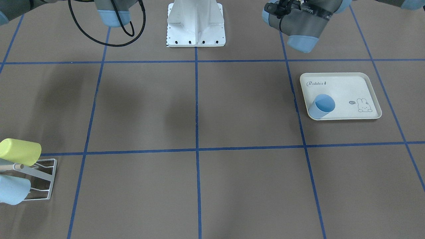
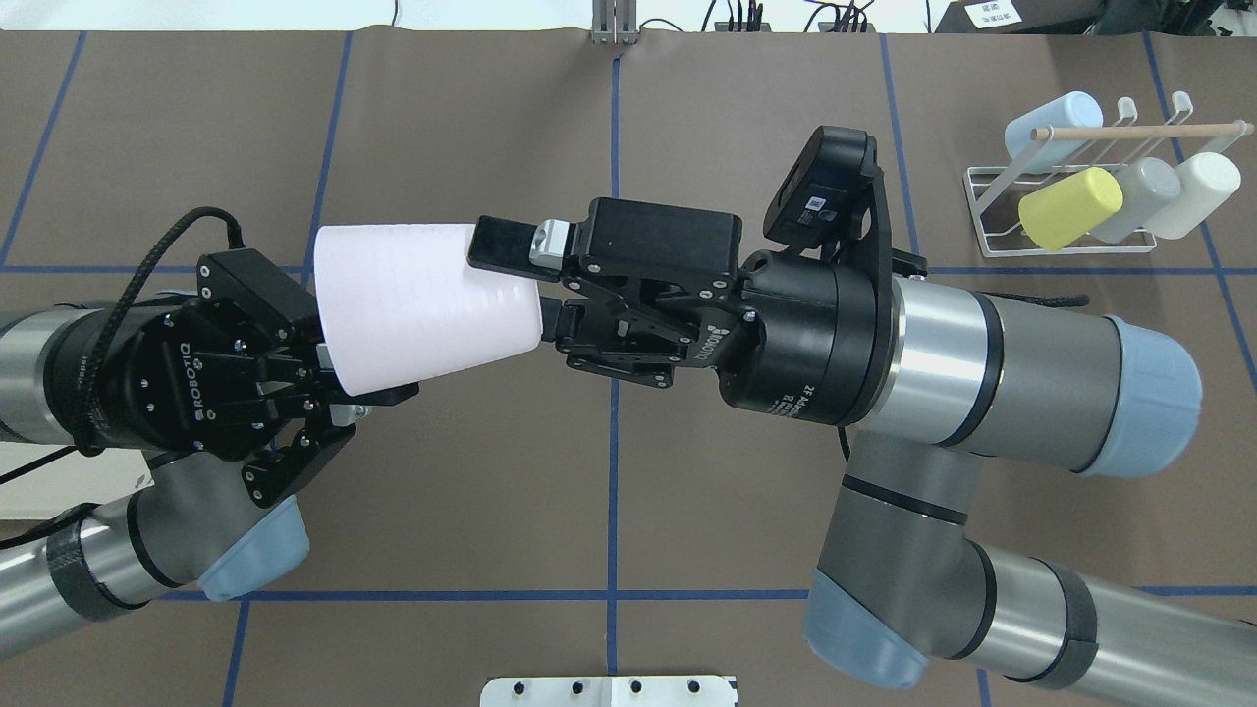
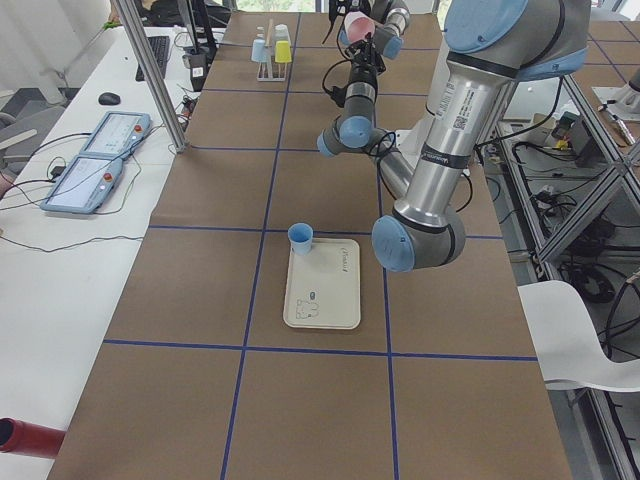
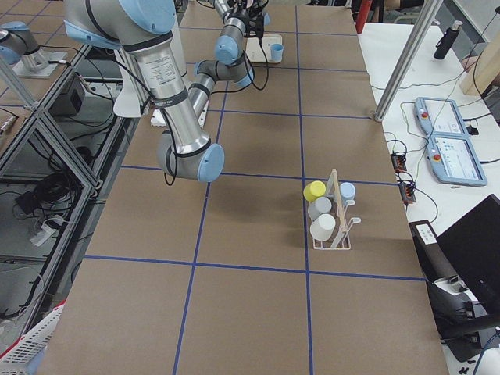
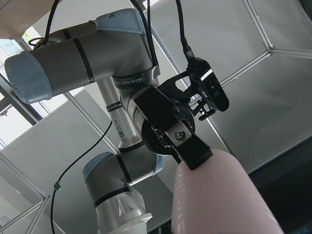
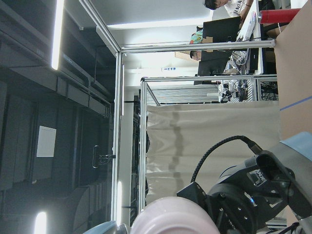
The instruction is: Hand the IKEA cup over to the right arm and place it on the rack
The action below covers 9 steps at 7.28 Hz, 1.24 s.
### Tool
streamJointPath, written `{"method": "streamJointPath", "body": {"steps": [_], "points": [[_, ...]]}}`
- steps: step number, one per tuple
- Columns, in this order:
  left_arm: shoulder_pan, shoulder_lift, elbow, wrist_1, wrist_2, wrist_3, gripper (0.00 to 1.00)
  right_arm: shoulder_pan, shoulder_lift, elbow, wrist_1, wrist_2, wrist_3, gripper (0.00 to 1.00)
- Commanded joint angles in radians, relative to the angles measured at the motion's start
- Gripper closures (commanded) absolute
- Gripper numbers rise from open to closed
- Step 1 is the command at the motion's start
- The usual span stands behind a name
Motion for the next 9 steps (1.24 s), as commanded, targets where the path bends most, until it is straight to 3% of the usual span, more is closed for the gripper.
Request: {"method": "streamJointPath", "body": {"steps": [1,2,4,6,8,9], "points": [[0.0,0.001,0.0,0.003,0.0,-0.001,0.29,0.001,0.0,0.0,0.0,0.0,0.0,0.65],[-0.001,0.004,0.0,0.003,-0.001,-0.003,0.0,0.001,0.0,0.0,0.0,0.0,0.0,0.66],[-0.035,0.069,-0.014,-0.002,-0.009,0.017,0.0,0.009,-0.002,0.006,0.002,0.0,0.002,0.66],[-0.104,0.19,-0.003,0.016,-0.065,0.217,0.0,0.082,-0.051,0.005,-0.009,-0.017,-0.007,0.66],[-0.285,0.185,0.002,0.305,-0.365,0.419,0.0,0.188,-0.195,0.008,-0.017,0.055,-0.116,0.66],[-0.311,0.199,0.006,0.417,-0.386,0.587,0.0,0.238,-0.27,0.008,-0.017,0.084,-0.186,0.66]]}}
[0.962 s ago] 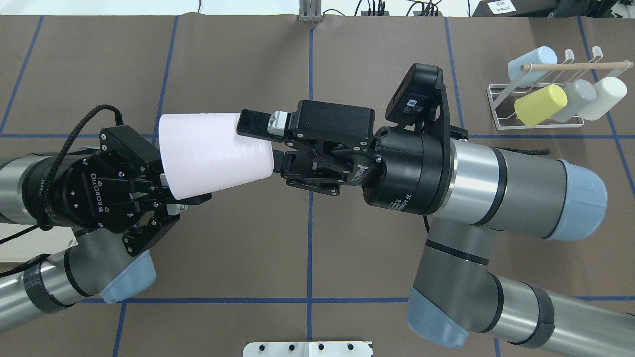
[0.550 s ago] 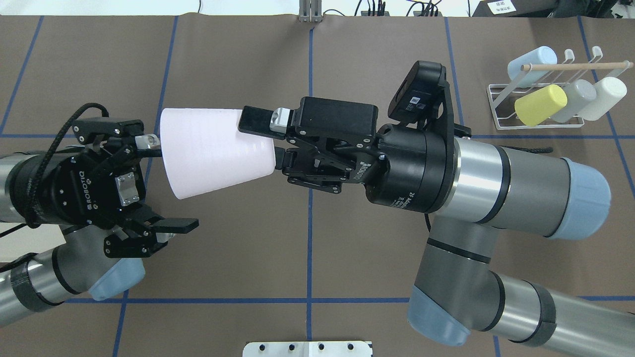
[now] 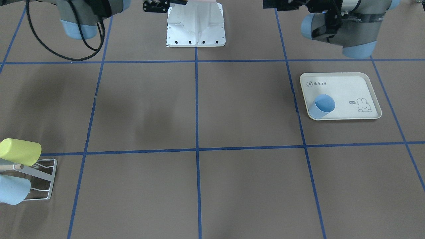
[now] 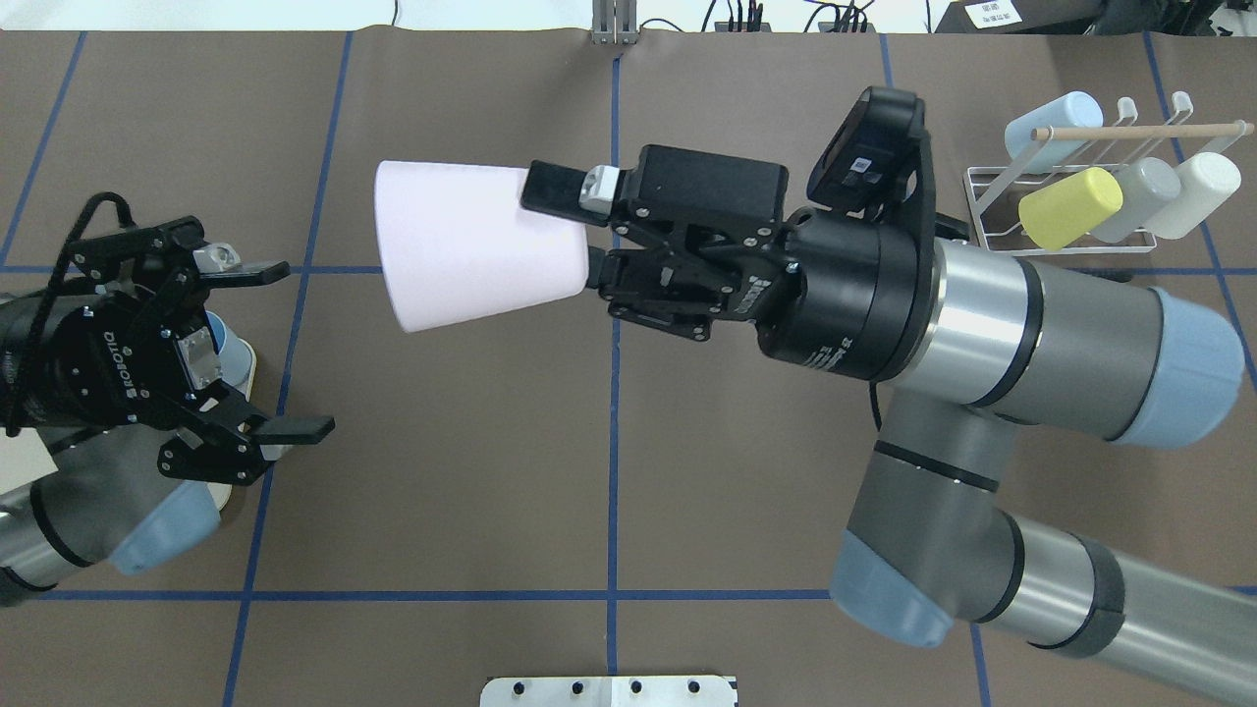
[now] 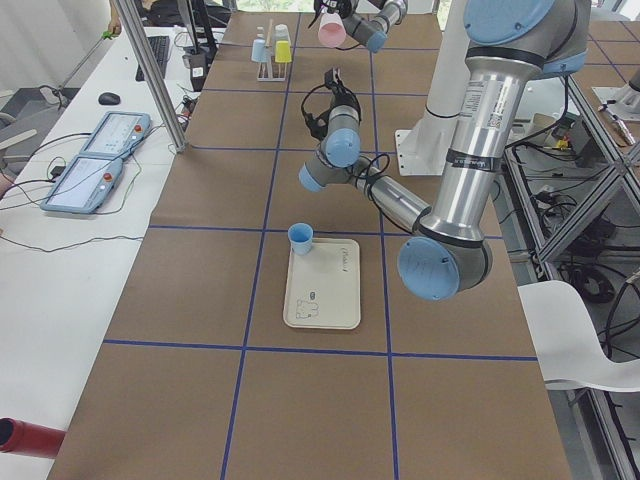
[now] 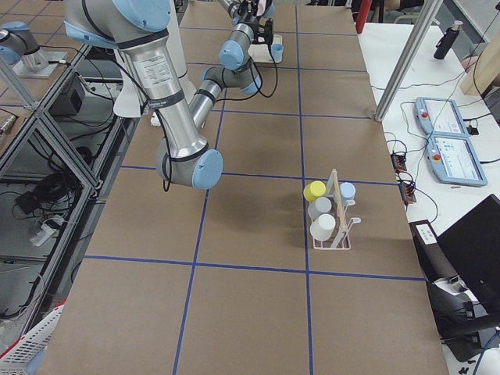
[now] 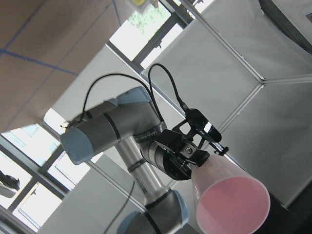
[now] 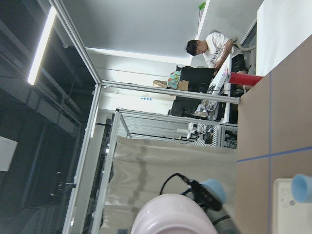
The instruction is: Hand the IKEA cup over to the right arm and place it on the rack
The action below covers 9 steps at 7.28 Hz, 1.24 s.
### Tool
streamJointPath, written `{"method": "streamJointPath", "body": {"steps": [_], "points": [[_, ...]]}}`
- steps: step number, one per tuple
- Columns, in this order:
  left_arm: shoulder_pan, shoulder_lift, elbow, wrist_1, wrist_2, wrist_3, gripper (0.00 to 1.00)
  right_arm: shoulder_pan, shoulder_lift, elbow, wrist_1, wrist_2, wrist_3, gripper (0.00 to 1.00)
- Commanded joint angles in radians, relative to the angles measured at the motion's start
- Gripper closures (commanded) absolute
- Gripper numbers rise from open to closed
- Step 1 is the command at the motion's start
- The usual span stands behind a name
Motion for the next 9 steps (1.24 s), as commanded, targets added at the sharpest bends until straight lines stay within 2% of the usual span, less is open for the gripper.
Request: {"method": "streamJointPath", "body": {"steps": [1,3,5,6,7,9], "points": [[-0.105,0.029,0.028,0.28,-0.097,0.37,0.0,0.131,-0.144,-0.005,-0.037,0.089,-0.148,0.66],[-0.256,0.031,0.033,0.638,-0.248,0.819,0.0,0.288,-0.147,-0.002,-0.298,0.253,-0.335,0.66],[-0.287,0.032,0.036,0.878,-0.243,1.096,0.0,0.388,-0.144,-0.002,-0.524,0.276,-0.474,0.66],[-0.316,0.032,0.032,0.996,-0.241,1.214,0.0,0.417,-0.134,-0.004,-0.667,0.273,-0.621,0.66],[-0.324,0.034,0.032,1.087,-0.216,1.326,0.0,0.446,-0.102,-0.004,-0.821,0.274,-0.752,0.66],[-0.334,0.038,0.013,1.304,-0.105,1.568,0.0,0.521,-0.066,-0.008,-1.092,0.311,-1.001,0.66]]}}
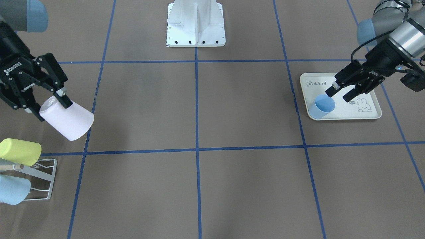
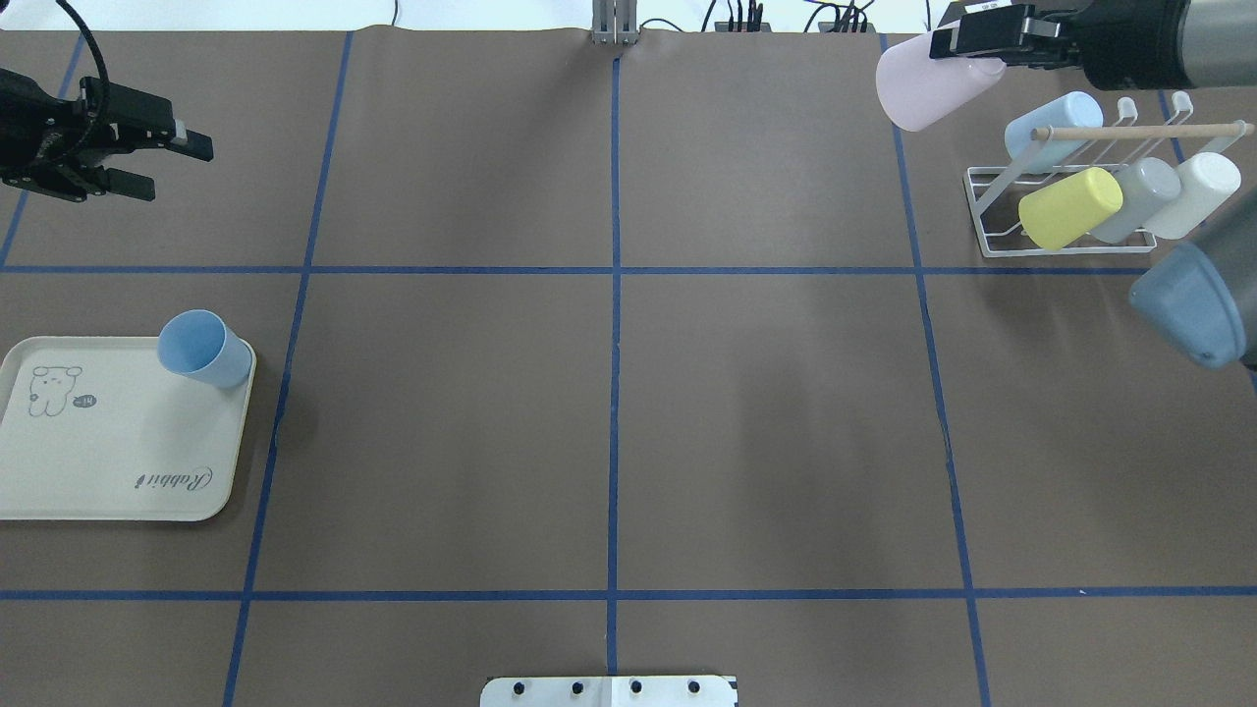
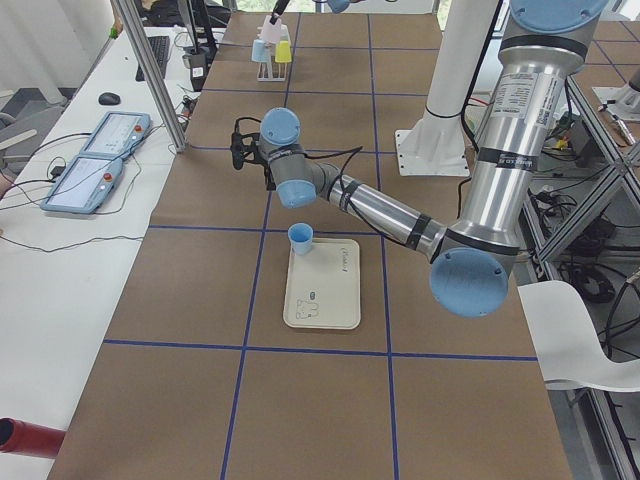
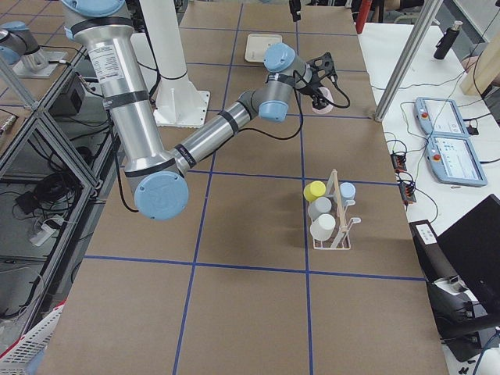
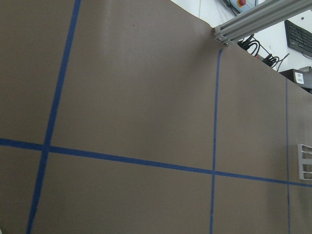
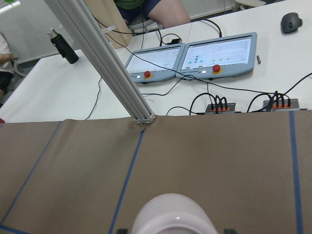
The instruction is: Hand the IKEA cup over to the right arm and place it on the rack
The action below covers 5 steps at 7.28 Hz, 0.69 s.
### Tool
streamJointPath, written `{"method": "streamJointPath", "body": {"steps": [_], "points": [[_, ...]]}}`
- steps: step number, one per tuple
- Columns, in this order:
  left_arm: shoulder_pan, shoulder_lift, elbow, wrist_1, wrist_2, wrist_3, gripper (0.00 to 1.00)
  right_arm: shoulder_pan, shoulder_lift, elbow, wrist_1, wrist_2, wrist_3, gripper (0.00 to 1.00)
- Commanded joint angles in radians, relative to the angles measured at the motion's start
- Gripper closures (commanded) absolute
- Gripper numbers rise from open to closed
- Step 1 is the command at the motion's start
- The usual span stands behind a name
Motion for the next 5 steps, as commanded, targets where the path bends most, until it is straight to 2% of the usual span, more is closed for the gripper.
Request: {"method": "streamJointPath", "body": {"steps": [1,2,3,4,5], "points": [[-0.008,0.003,-0.032,0.252,0.115,0.284,0.0,0.088,0.055,-0.009,-0.329,0.048,-0.293,0.67],[-0.011,0.003,-0.062,0.383,0.156,0.398,0.0,0.118,0.08,-0.03,-0.426,0.053,-0.379,0.67],[-0.014,0.003,-0.092,0.518,0.211,0.505,0.0,0.163,0.083,-0.094,-0.446,0.093,-0.465,0.68],[-0.007,0.003,-0.109,0.626,0.241,0.561,0.0,0.241,0.098,-0.198,-0.446,0.202,-0.554,0.7],[-0.005,0.007,-0.109,0.648,0.246,0.56,0.0,0.3,0.151,-0.324,-0.45,0.288,-0.619,0.7]]}}
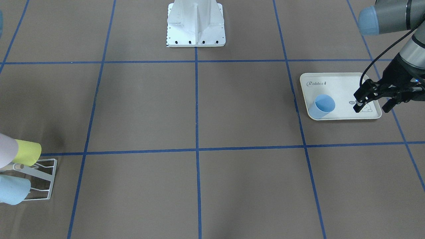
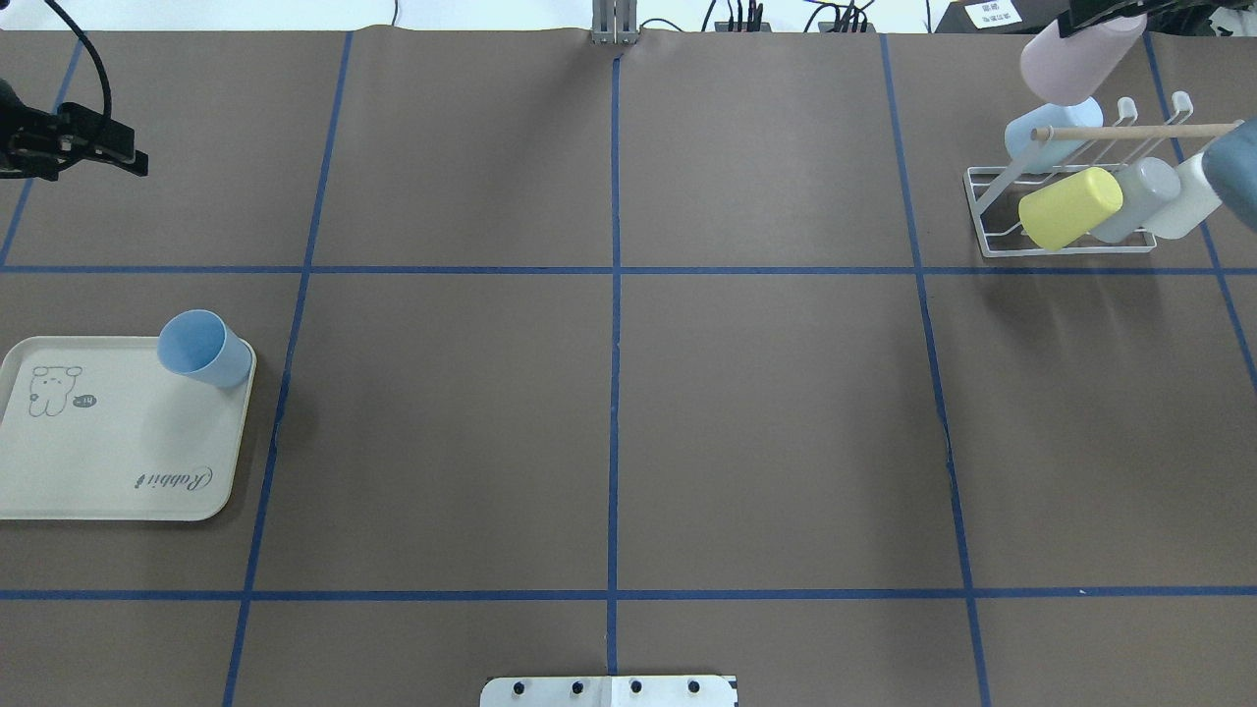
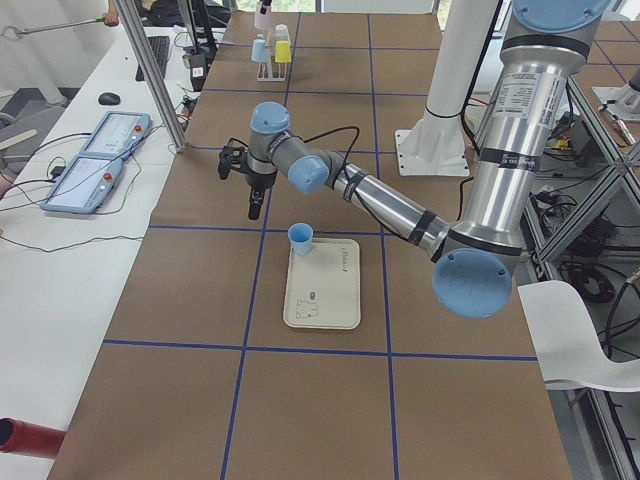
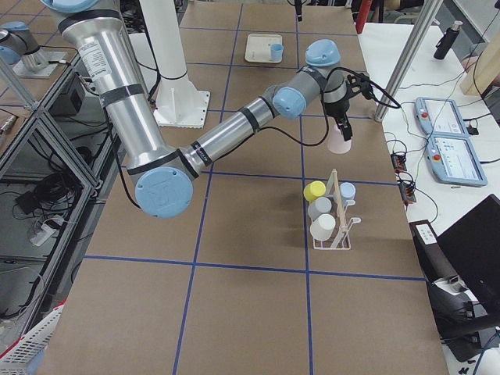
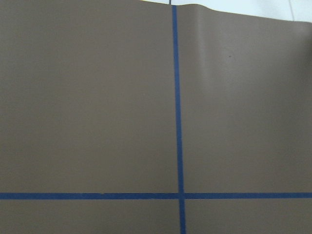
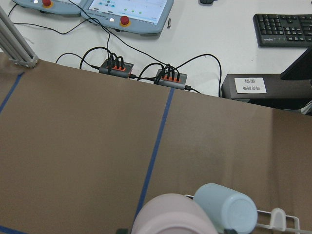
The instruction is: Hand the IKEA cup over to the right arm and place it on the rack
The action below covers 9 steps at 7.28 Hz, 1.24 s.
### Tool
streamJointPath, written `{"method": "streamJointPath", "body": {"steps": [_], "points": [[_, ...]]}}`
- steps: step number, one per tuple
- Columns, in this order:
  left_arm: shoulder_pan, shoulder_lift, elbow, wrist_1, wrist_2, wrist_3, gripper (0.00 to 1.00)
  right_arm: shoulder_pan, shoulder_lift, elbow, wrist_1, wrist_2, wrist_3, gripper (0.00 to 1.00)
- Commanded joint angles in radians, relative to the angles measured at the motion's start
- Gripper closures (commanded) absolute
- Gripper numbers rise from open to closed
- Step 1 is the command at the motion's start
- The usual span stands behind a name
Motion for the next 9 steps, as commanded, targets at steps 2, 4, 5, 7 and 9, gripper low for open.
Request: {"method": "streamJointPath", "body": {"steps": [2,4,5,7,9], "points": [[0.005,0.022,-0.033,0.08,0.024,0.027,0.0,0.118,0.17,-0.379,-0.013,0.207,-0.104,0.7],[0.006,0.028,-0.05,0.076,0.024,0.004,0.0,0.118,0.198,-0.498,-0.009,0.209,-0.168,0.7],[0.006,0.028,-0.057,0.076,0.024,0.001,0.0,0.122,0.198,-0.532,-0.007,0.207,-0.203,0.7],[0.006,0.036,-0.065,0.075,0.024,-0.001,0.0,0.115,0.203,-0.575,0.0,0.2,-0.203,0.7],[0.008,0.036,-0.065,0.075,0.024,-0.001,0.0,0.112,0.201,-0.595,0.004,0.194,-0.203,0.7]]}}
